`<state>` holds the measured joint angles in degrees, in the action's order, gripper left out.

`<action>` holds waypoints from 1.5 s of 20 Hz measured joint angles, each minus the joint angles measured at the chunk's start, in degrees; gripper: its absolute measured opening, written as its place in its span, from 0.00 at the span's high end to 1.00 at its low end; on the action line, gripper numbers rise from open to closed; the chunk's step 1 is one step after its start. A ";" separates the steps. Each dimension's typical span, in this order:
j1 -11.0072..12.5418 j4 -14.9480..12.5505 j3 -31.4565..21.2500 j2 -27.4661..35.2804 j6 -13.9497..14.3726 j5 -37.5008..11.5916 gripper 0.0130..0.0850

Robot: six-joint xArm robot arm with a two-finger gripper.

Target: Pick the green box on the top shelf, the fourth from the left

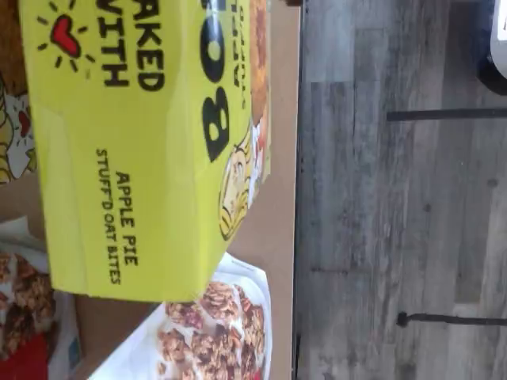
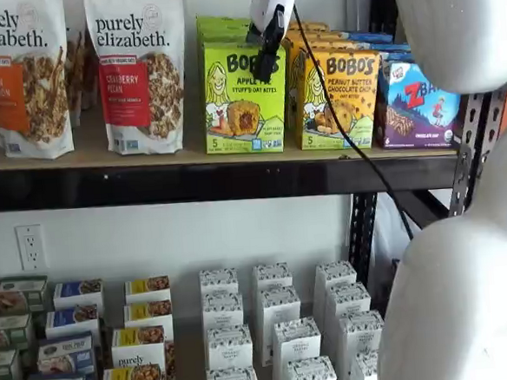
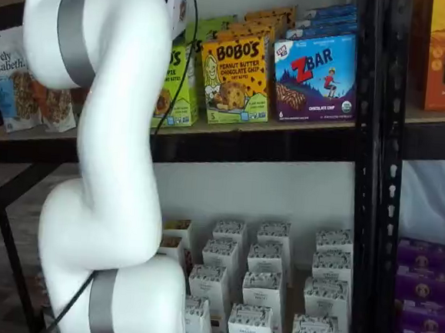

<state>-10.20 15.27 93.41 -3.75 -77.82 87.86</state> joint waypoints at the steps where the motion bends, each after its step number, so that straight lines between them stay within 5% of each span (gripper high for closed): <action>1: -0.03 -0.04 -0.18 -0.03 -0.01 -0.16 0.00; 9: -0.25 -1.03 -2.26 -0.70 -0.19 -2.67 0.00; 19: 0.30 -0.06 -2.18 -0.71 -0.66 -2.16 0.33; 30: 0.16 -0.60 -1.51 -0.62 -0.42 -1.04 0.33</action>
<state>-10.05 14.66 91.89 -4.37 -78.24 86.82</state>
